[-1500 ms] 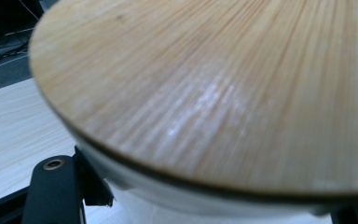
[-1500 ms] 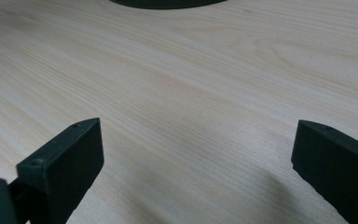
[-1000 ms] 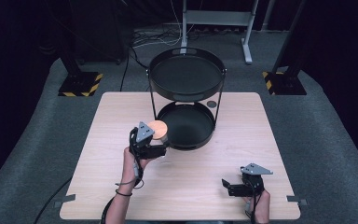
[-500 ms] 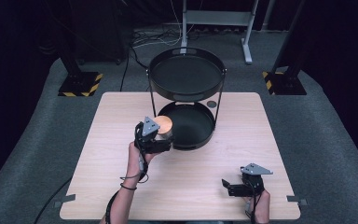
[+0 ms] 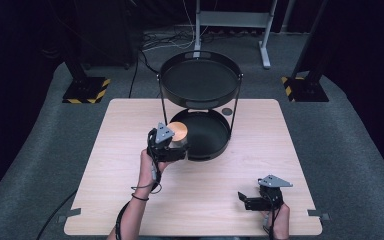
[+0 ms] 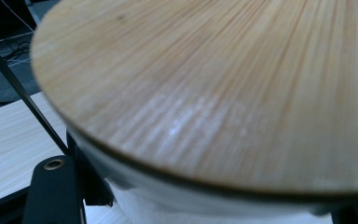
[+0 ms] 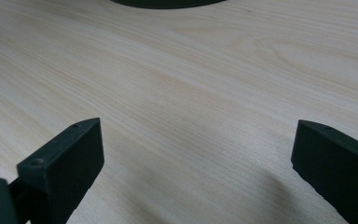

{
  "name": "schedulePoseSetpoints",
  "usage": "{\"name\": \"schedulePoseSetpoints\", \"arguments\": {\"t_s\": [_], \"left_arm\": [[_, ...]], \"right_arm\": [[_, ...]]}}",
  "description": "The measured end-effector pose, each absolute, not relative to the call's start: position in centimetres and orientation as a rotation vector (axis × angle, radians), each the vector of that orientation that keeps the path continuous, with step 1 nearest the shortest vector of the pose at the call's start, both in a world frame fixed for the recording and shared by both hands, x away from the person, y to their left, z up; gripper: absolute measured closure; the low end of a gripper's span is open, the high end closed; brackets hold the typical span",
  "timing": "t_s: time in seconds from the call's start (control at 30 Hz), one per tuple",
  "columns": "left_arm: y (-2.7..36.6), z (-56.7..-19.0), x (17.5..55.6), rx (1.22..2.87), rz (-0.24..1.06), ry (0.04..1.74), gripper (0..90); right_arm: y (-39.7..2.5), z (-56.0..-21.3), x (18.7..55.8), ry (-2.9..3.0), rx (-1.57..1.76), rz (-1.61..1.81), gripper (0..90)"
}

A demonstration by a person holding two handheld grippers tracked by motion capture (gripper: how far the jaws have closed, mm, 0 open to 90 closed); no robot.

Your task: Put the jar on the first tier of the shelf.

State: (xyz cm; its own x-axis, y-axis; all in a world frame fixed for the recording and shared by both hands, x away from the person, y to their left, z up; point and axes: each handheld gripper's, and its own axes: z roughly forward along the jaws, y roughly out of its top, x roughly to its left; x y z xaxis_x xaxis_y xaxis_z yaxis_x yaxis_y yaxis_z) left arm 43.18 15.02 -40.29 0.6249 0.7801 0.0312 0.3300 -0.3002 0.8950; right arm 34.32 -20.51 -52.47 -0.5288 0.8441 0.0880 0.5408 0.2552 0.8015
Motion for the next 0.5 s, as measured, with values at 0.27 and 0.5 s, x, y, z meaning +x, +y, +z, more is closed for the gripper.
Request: {"name": "schedulePoseSetpoints", "arguments": {"t_s": [0.27,0.5], "left_arm": [[14.8,-40.3,43.7,1.888,0.588,0.886,25.5],[14.4,-40.4,44.5,1.91,0.588,0.879,25.5]], "right_arm": [[-20.5,-52.5,34.3,2.174,1.267,1.164,1.8],[-20.5,-52.5,34.3,2.173,1.267,1.165,1.8]]}}
